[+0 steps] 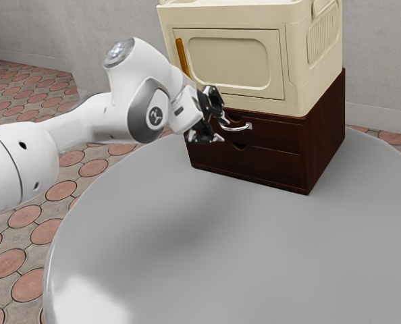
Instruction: Pull the drawer handle with one arm to open the drawer
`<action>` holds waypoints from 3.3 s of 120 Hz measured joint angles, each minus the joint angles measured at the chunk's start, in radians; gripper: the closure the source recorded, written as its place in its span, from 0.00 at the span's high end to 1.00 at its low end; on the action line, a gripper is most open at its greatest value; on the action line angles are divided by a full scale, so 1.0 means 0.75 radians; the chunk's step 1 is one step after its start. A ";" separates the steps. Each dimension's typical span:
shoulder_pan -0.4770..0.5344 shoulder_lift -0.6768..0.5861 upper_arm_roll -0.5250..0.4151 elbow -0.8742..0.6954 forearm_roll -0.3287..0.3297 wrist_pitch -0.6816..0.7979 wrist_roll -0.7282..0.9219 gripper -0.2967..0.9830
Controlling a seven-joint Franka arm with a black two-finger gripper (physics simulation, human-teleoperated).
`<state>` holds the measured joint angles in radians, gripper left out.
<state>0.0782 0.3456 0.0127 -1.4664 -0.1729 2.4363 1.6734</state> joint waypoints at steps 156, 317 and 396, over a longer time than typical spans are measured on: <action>-0.002 0.037 0.001 0.015 0.000 0.032 -0.015 0.30; -0.002 -0.168 0.008 -0.255 0.005 0.009 -0.008 0.24; -0.008 -0.257 0.000 -0.366 0.007 -0.010 -0.002 0.24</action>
<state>0.0720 0.1527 0.0129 -1.7408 -0.1675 2.4285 1.6717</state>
